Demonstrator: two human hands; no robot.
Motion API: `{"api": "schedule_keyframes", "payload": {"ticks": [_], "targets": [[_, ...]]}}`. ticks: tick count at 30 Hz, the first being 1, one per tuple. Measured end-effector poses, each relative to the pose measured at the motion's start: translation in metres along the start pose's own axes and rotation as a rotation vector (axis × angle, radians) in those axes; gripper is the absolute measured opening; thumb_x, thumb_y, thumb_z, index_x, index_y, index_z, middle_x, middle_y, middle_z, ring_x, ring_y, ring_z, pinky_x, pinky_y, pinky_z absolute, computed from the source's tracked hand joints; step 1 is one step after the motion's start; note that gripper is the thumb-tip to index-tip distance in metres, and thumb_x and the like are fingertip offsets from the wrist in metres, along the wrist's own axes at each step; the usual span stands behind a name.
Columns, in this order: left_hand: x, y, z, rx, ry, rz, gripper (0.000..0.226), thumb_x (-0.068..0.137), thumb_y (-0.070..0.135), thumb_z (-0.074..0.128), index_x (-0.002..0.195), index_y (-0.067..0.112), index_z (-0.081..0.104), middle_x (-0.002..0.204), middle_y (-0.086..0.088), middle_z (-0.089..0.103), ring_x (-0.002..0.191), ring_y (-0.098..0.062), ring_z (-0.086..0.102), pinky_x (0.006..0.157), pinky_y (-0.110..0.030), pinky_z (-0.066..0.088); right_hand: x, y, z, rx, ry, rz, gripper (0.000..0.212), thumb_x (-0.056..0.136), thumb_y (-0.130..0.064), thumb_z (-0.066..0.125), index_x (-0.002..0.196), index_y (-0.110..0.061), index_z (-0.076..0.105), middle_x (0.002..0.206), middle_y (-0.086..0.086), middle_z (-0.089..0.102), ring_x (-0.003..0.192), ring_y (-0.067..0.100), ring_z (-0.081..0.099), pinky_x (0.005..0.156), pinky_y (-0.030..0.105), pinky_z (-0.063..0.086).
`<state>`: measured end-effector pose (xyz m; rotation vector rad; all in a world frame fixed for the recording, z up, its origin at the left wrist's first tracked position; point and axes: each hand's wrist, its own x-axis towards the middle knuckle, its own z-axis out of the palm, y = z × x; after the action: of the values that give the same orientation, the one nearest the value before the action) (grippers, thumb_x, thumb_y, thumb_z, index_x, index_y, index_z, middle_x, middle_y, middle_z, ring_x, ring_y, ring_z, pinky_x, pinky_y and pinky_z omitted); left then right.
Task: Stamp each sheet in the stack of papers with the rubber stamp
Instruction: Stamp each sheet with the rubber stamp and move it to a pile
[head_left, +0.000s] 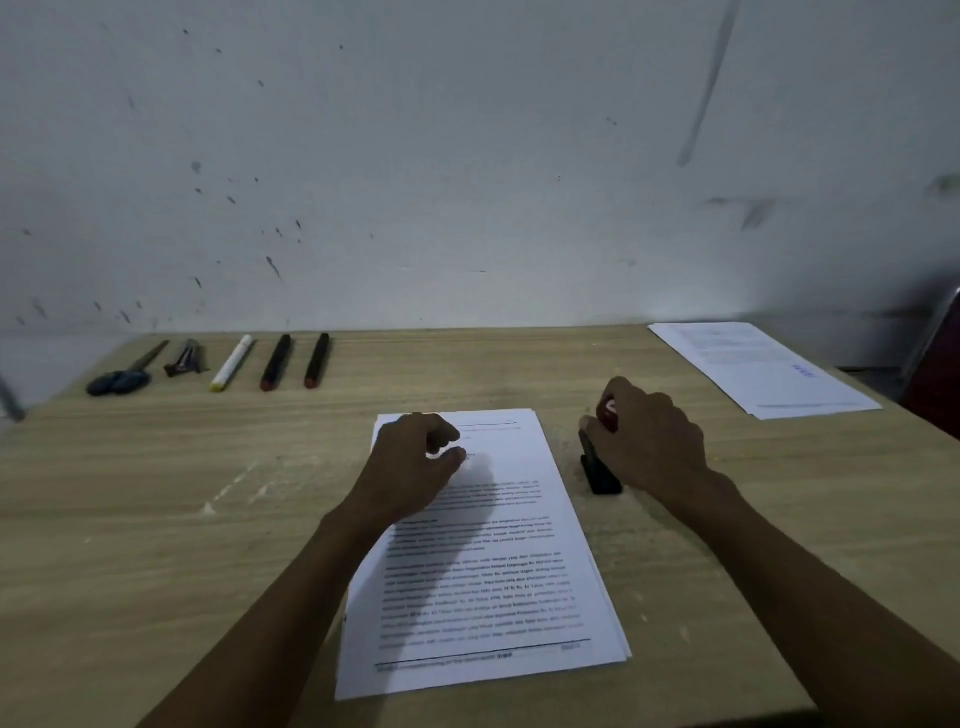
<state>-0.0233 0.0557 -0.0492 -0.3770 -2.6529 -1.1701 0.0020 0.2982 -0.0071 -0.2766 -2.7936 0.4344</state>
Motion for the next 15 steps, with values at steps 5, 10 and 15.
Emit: {"api": "schedule_keyframes", "payload": {"ticks": [5, 10, 15], "targets": [[-0.006, -0.009, 0.02, 0.105, -0.114, 0.079, 0.043, 0.077, 0.049, 0.065, 0.11, 0.022, 0.065, 0.119, 0.005, 0.062, 0.115, -0.015, 0.051, 0.101, -0.034, 0.039, -0.004, -0.017, 0.003, 0.251, -0.052, -0.005, 0.023, 0.09, -0.041, 0.057, 0.097, -0.02, 0.052, 0.092, -0.001, 0.06, 0.083, 0.022, 0.058, 0.071, 0.035, 0.047], [-0.011, -0.009, 0.03, 0.235, -0.193, 0.164, 0.048, 0.079, 0.055, 0.063, 0.115, 0.023, 0.064, 0.127, 0.006, 0.06, 0.123, -0.017, 0.047, 0.1, -0.037, 0.039, -0.013, -0.029, 0.016, 0.205, -0.118, -0.067, 0.019, 0.092, -0.038, 0.054, 0.097, -0.02, 0.05, 0.09, 0.001, 0.06, 0.079, 0.02, 0.058, 0.066, 0.033, 0.046], [-0.013, -0.019, 0.037, 0.227, -0.173, 0.179, 0.063, 0.074, 0.07, 0.043, 0.112, 0.025, 0.066, 0.128, 0.007, 0.06, 0.123, -0.017, 0.05, 0.101, -0.044, 0.04, -0.031, -0.033, 0.025, 0.033, -0.064, -0.152, 0.019, 0.095, -0.039, 0.049, 0.101, -0.021, 0.046, 0.088, 0.001, 0.061, 0.079, 0.023, 0.059, 0.071, 0.035, 0.048]]}}
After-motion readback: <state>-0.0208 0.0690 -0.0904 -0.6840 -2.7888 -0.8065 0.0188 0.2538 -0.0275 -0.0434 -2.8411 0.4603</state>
